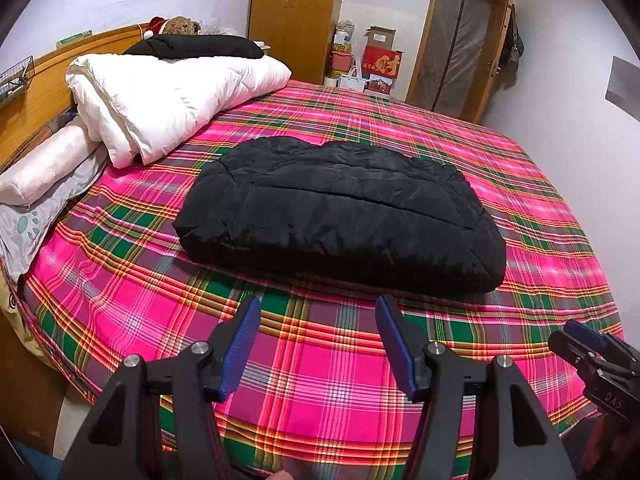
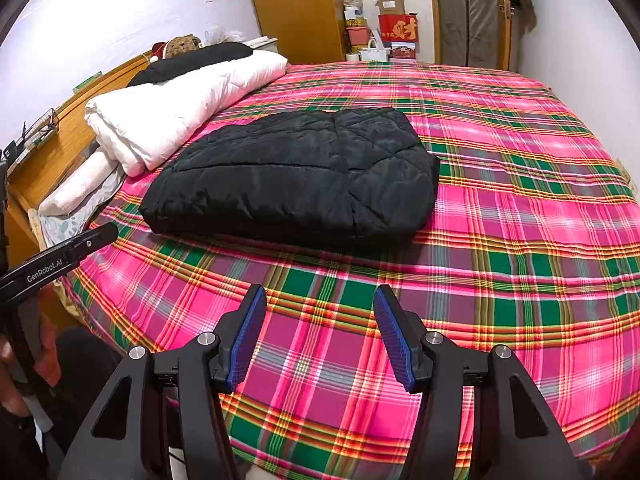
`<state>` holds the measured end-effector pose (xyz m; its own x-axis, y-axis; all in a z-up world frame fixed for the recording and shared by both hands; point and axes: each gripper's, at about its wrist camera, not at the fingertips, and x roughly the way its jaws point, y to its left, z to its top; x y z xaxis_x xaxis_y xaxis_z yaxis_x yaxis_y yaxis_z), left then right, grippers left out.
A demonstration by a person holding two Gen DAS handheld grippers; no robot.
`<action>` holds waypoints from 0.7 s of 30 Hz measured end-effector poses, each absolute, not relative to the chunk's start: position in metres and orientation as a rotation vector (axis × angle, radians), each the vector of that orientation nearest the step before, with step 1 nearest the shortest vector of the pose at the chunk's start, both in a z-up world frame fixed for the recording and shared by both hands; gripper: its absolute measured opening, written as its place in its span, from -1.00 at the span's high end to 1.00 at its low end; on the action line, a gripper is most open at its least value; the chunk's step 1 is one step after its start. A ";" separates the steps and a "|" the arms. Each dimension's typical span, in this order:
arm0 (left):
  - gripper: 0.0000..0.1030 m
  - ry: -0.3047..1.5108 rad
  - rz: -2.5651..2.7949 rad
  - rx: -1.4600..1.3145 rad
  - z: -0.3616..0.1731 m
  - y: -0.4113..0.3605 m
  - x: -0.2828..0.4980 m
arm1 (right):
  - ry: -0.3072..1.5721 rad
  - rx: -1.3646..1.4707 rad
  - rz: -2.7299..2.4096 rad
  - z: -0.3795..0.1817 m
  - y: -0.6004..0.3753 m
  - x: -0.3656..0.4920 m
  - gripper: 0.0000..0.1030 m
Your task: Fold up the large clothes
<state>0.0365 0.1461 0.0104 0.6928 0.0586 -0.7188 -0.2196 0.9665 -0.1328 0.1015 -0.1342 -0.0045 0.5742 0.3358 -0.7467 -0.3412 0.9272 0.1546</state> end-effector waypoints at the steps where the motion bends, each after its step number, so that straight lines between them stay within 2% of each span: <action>1: -0.20 0.791 0.156 -0.217 0.011 0.147 0.036 | 0.874 -0.006 0.397 -0.005 -0.134 0.101 -0.10; 21: -0.20 0.819 0.159 -0.248 0.008 0.149 0.036 | 0.880 -0.001 0.397 -0.007 -0.136 0.101 -0.10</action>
<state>0.0355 0.1487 0.0076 0.6736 0.0442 -0.7378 -0.2347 0.9594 -0.1567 0.1009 -0.1356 -0.0068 0.5694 0.3379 -0.7494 -0.3385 0.9271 0.1608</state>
